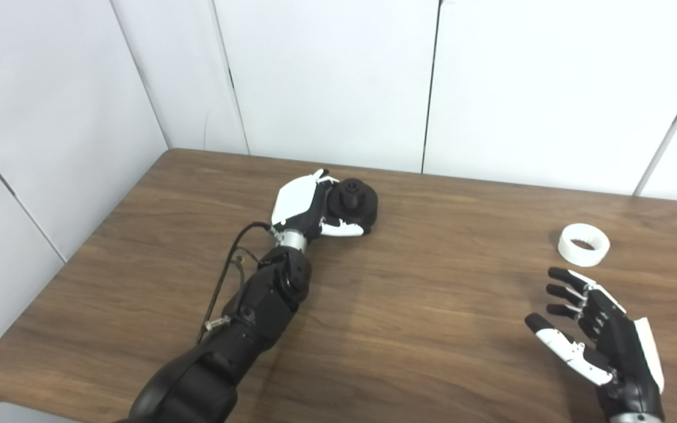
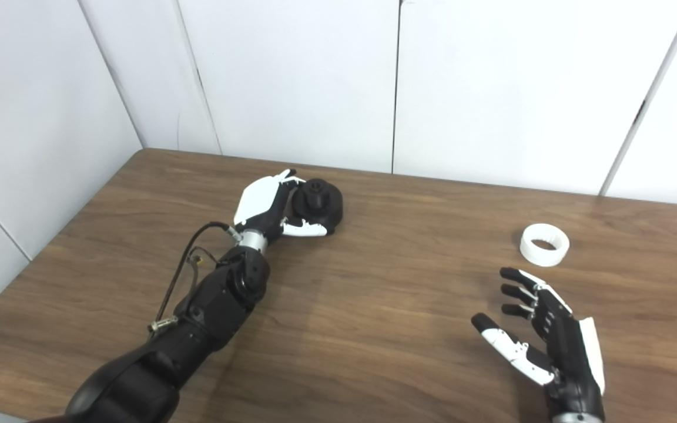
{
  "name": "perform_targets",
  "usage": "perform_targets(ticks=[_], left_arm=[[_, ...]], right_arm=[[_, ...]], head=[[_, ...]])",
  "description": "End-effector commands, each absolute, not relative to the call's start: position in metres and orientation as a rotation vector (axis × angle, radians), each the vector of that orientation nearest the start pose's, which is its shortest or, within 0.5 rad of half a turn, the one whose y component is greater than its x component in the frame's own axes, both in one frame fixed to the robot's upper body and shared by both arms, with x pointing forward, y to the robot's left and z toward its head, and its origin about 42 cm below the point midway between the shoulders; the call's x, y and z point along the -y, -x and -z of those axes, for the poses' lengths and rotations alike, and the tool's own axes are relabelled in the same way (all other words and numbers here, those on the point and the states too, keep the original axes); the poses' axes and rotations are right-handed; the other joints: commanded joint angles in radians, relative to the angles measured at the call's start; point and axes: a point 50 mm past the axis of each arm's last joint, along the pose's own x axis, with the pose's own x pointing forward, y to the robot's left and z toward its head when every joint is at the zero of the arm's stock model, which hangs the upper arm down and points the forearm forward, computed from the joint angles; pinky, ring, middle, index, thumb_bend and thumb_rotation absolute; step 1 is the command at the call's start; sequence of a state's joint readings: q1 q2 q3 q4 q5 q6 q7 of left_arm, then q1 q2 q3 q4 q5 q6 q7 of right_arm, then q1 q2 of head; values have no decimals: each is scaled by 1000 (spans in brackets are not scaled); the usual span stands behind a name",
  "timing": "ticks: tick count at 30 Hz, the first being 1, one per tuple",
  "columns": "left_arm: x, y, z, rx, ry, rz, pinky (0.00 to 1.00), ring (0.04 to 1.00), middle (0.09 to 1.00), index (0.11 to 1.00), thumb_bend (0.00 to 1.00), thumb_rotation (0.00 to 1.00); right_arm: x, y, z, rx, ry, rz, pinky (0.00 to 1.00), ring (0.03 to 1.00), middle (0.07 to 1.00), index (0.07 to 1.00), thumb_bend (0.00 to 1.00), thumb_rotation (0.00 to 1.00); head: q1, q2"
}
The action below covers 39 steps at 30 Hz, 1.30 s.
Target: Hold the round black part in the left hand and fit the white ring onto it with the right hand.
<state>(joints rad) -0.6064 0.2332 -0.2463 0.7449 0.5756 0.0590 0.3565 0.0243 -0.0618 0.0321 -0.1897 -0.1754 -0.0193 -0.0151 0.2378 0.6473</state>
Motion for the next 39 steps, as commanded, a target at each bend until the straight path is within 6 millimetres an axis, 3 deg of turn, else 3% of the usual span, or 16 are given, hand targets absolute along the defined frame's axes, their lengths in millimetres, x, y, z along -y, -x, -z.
perform_targets(ticks=[1, 14, 18, 30, 39], left_arm=[[-238, -466, -133, 40, -990, -106, 898, 943, 946, 629, 829, 370], [-225, -438, -118, 38, -941, -14, 924, 956, 949, 623, 814, 328], [-219, -424, -113, 48, -941, 14, 878, 953, 948, 625, 819, 347], [-206, -384, -118, 93, -920, 81, 919, 970, 963, 642, 805, 360], [-196, -348, -123, 133, -896, 141, 943, 975, 965, 630, 811, 314]], right_arm=[[218, -275, -158, 264, 235, 1, 663, 766, 824, 746, 761, 369], [217, -279, -159, 268, 232, -7, 676, 776, 831, 740, 758, 376], [216, -280, -160, 272, 240, -6, 676, 773, 826, 735, 754, 365], [214, -282, -164, 265, 226, -10, 669, 779, 831, 735, 746, 344], [211, -282, -169, 265, 231, -5, 678, 780, 832, 730, 752, 359]], head=[[1, 1], [-1, -1], [-9, -1], [-22, 6], [-46, 11]])
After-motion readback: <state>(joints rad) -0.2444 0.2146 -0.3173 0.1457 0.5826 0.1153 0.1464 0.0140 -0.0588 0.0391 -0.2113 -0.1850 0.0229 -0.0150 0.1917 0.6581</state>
